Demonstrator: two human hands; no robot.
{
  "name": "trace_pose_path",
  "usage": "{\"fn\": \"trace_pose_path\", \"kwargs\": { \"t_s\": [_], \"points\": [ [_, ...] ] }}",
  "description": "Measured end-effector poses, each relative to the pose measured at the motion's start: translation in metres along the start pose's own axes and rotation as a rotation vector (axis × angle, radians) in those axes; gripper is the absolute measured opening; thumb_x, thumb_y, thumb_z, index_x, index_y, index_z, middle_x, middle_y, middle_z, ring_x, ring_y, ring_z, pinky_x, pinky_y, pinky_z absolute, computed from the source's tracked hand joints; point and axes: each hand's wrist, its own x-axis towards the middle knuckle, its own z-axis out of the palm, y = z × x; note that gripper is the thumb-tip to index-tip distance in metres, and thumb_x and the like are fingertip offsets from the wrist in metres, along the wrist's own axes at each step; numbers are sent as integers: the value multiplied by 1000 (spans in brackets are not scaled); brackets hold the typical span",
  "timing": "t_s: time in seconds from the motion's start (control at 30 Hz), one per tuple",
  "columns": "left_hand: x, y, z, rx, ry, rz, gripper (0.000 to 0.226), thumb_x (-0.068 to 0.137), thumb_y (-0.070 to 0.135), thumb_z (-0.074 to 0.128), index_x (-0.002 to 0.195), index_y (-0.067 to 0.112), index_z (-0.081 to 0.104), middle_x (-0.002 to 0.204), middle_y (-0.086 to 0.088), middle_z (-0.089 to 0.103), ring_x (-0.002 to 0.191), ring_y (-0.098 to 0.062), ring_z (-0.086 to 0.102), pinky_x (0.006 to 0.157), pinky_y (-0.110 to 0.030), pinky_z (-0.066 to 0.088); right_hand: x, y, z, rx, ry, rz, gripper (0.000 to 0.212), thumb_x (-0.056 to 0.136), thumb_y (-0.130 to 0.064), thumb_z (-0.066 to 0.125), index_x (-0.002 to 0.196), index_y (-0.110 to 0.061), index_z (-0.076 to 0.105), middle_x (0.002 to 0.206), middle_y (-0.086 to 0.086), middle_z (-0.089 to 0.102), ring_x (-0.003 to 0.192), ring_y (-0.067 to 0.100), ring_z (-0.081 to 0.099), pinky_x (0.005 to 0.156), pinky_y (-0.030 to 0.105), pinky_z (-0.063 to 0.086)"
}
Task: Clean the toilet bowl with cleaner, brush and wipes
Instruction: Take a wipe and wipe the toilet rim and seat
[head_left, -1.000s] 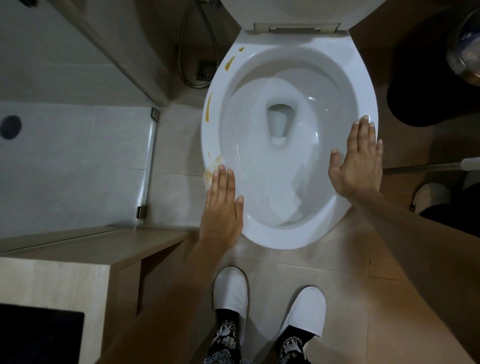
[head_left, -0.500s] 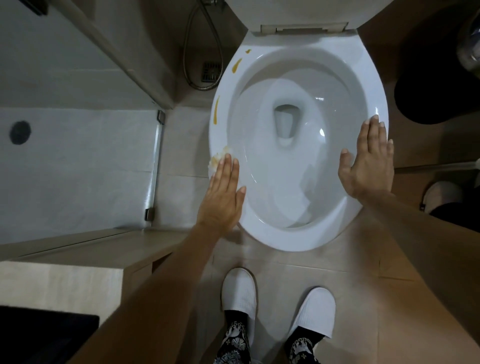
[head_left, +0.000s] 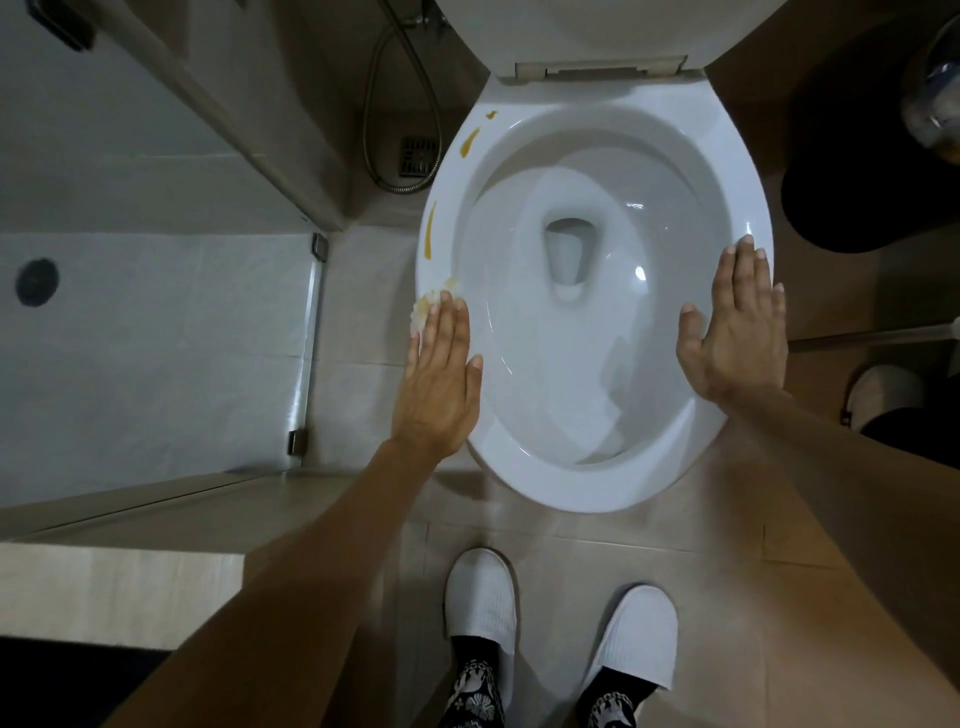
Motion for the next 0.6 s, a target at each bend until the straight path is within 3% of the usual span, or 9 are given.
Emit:
{"fn": "trace_pose_path", "kwargs": {
  "t_s": [0.23, 0.6],
  "points": [
    [12, 23, 16, -1, 43, -242, 62, 103, 31, 20, 149, 6, -11, 157, -9, -18, 145, -20, -19, 118, -32, -10, 0, -1, -1, -11, -4, 12, 72, 91, -36, 29, 153, -6, 10, 161, 9, 4, 149, 22, 3, 120, 46, 10],
    [68, 3, -1, 23, 76, -149, 60, 103, 28, 25, 150, 7, -6, 159, -9, -10, 146, -20, -12, 117, -31, -9, 1, -5, -1, -63, -4, 19, 72, 90, -35, 27, 152, -3, 12, 161, 12, 6, 149, 22, 3, 121, 38, 3]
  ]
}}
